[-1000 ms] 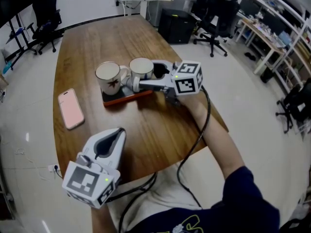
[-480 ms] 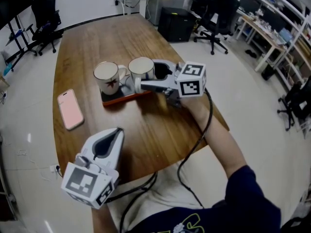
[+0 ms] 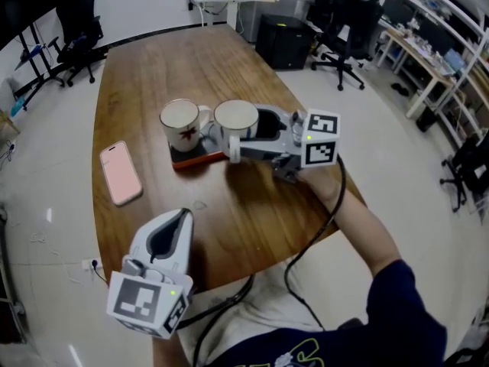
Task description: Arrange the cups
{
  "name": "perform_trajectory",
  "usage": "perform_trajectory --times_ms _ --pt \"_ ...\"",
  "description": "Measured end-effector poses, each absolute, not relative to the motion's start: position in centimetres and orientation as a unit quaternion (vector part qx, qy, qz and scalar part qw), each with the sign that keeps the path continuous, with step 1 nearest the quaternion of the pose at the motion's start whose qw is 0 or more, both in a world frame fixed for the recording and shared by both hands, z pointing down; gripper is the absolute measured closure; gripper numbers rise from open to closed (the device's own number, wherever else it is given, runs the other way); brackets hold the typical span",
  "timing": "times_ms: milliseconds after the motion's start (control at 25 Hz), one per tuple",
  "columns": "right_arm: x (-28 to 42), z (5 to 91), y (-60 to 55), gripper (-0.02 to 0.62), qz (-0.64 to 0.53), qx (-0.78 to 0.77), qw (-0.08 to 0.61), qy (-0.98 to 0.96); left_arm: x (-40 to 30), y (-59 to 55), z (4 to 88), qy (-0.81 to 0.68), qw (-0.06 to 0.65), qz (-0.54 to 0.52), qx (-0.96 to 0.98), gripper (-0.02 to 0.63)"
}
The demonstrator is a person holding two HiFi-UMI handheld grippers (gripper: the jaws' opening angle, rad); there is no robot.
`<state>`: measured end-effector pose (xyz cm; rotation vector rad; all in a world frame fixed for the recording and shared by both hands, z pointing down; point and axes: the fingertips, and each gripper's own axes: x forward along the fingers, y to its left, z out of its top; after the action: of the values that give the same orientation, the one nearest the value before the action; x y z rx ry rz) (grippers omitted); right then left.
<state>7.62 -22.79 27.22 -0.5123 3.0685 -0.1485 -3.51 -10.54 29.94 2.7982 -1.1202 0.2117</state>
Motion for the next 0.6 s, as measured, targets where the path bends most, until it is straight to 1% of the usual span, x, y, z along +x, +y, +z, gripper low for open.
perform_trajectory --times_ms 80,200,400,600 --pt "6.6 27.0 -21.8 0.233 -0.028 -0.149 0.013 0.988 -4.8 -10.5 29.8 -0.387 0.06 0.069 0.918 0.603" --pt "4.6 27.5 -19.8 0.233 -0.009 -0.115 -0.015 0.993 -6.1 -10.5 29.7 -0.399 0.059 0.066 0.913 0.603" --pt "2.7 28.3 -16.0 0.233 -0.016 -0.072 -0.034 0.997 -6.8 -10.8 29.8 -0.404 0.06 0.068 0.91 0.603" --pt "0.2 30.2 -13.9 0.233 -0.037 -0.04 -0.087 0.995 -7.0 -10.7 30.1 -0.405 0.061 0.068 0.91 0.603"
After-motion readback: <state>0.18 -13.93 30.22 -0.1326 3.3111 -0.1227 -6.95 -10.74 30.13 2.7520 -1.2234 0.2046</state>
